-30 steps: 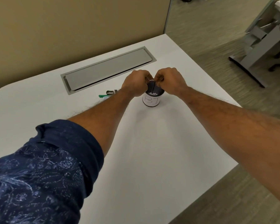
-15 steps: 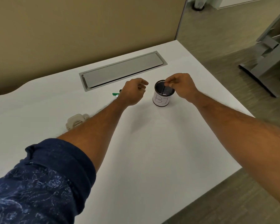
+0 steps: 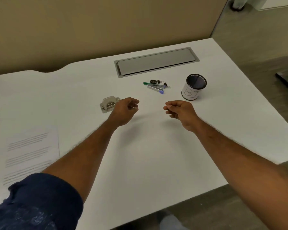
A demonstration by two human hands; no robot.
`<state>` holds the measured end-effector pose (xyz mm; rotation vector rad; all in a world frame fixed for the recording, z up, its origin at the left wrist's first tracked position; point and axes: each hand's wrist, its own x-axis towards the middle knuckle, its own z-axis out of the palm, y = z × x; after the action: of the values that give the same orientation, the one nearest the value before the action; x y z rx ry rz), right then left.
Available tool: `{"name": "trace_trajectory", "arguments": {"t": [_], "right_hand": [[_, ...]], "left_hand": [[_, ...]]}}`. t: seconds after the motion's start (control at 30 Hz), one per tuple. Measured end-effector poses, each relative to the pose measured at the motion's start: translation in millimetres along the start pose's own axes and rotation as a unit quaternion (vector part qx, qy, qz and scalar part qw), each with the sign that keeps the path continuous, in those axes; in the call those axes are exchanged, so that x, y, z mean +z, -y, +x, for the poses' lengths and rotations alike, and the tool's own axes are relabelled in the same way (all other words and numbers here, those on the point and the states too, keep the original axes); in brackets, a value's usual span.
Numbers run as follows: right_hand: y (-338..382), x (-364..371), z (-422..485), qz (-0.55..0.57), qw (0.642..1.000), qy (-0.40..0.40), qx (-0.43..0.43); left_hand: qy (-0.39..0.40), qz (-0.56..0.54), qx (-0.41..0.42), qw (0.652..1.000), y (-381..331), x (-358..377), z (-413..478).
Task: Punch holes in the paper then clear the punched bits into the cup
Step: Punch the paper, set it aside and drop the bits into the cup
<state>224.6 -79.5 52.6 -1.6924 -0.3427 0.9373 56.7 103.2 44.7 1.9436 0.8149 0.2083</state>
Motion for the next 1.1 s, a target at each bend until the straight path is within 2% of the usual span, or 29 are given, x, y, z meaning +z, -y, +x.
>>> {"name": "trace_trajectory", "arguments": {"t": [0.23, 0.37, 0.53, 0.6, 0.67, 0.77, 0.97, 1.1], "right_hand": [[-23, 65, -27, -0.083, 0.995, 0.044, -0.009], [-44, 97, -41, -0.206, 0.974, 0.069, -0.062], [-82, 125, -63, -0.449, 0.866, 0.126, -0.18], [-96, 133, -69, -0.537, 0.805, 0.148, -0.208], [-107, 138, -73, -0.59, 0.763, 0.15, -0.219], [-120, 141, -77, -0.618, 0.741, 0.136, -0.224], [-128, 147, -78, -0.664, 0.698, 0.109, -0.243], [-134, 150, -81, -0.702, 0.649, 0.083, -0.283]], "left_hand": [[-0.039, 0.007, -0.049, 0.998, 51, -33, -53], [-0.05, 0.054, -0.056, 0.996, 80, -45, -85], [-0.034, 0.204, -0.04, 0.977, 125, -42, -129], [-0.028, 0.246, -0.021, 0.969, 137, -36, -144], [-0.008, 0.288, 0.01, 0.958, 142, -28, -154], [0.016, 0.339, 0.034, 0.94, 145, -15, -163], [0.037, 0.44, 0.026, 0.897, 147, 1, -166], [0.034, 0.483, 0.029, 0.875, 143, 5, -167]]}}
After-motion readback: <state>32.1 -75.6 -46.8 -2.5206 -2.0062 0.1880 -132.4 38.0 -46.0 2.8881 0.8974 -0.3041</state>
